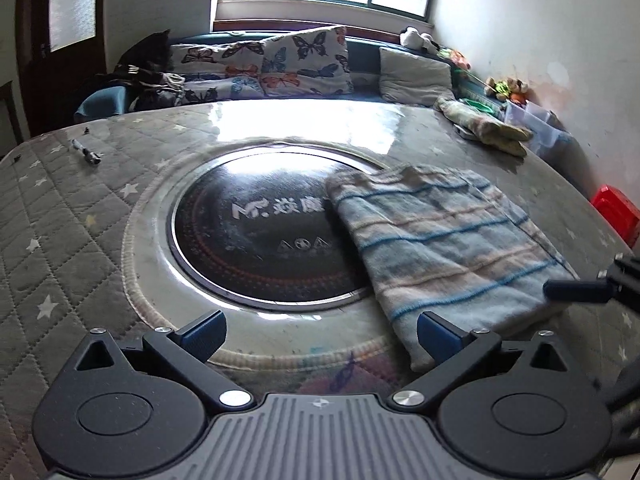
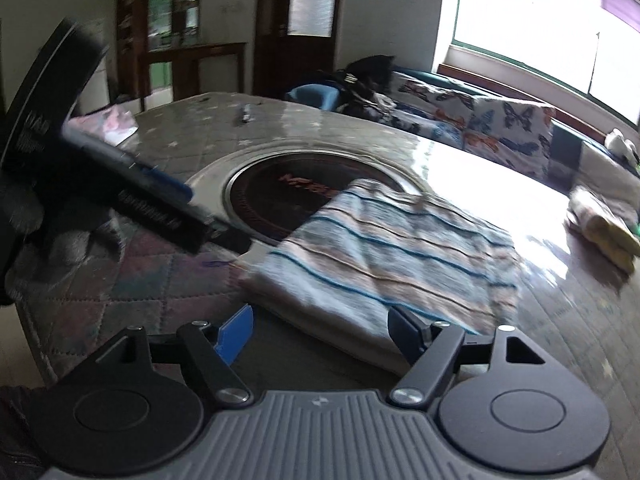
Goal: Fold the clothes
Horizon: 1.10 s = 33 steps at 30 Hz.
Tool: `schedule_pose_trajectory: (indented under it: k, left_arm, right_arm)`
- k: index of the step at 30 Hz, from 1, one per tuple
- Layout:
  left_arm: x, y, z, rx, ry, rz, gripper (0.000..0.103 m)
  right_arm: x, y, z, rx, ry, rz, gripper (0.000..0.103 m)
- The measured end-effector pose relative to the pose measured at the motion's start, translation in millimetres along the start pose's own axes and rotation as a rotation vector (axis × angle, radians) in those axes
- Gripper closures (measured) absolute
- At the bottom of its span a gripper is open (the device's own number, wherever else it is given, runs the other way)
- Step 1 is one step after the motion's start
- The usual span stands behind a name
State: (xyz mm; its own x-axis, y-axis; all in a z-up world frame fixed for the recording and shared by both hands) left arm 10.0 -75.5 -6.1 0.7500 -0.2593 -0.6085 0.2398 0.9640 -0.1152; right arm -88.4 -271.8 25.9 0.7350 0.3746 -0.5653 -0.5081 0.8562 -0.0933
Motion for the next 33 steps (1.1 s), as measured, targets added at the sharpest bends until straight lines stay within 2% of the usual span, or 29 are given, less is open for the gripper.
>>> schedule_pose_trajectory:
  k: [5, 8, 11, 15, 17, 19, 25, 29, 33]
  left_arm:
    - [2.8, 7.3, 6.3, -0.059, 0.004, -0.001, 0.0]
    - [3.7, 8.0, 9.0, -0.087, 0.007, -0.015, 0.0]
    - [4.6, 7.5, 12.9, -0.107, 0.006, -0.036, 0.0]
    - [7.8, 6.6, 16.6, -0.15, 0.02, -0.073, 0.0]
    - [10.1, 6.4, 17.9, -0.175, 0.03, -0.094, 0.0]
    - [13.6, 5.8, 18.3, -0.206, 0.044, -0.118, 0.0]
    - [26.8, -1.7, 20.7, -0.259, 0.087, -0.16, 0.001]
    - [36.2, -6.1, 24.8, -0.314, 0.113, -0.209, 0.002]
    - [48.5, -10.4, 28.6, -0.347, 0.136, -0.243, 0.012]
  right_arm:
    - [14.8, 22.4, 6.1, -0.105, 0.003, 0.005, 0.026]
    - [23.9, 35.4, 9.5, -0.162, 0.004, 0.015, 0.03]
    - [30.9, 45.7, 13.1, -0.207, 0.005, 0.016, 0.039]
    - [39.2, 50.8, 15.3, -0.227, 0.027, 0.017, 0.058]
    - [41.0, 51.8, 14.3, -0.237, 0.038, 0.016, 0.061]
    - [42.0, 52.3, 12.7, -0.244, 0.045, 0.018, 0.074]
    - [35.8, 41.5, 18.6, -0.178, 0.004, 0.032, 0.09]
    - [25.5, 26.0, 30.0, -0.078, -0.028, 0.057, 0.092]
    - [13.4, 14.0, 38.0, -0.012, -0.065, 0.064, 0.094]
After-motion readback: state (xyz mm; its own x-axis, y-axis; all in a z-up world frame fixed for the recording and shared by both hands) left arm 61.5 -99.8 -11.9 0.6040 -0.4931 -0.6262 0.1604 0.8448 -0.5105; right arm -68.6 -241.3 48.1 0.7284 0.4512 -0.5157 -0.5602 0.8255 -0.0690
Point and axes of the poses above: each gripper's, at about its wrist camera, not at the fingertips, and x roughly the way its jaws point, y to its left, z to its top, the point moved 4 cm from there along x, roughly the way its jaws point, and after that the axes turned 6 degrees about -y, right-handed, at the moved point
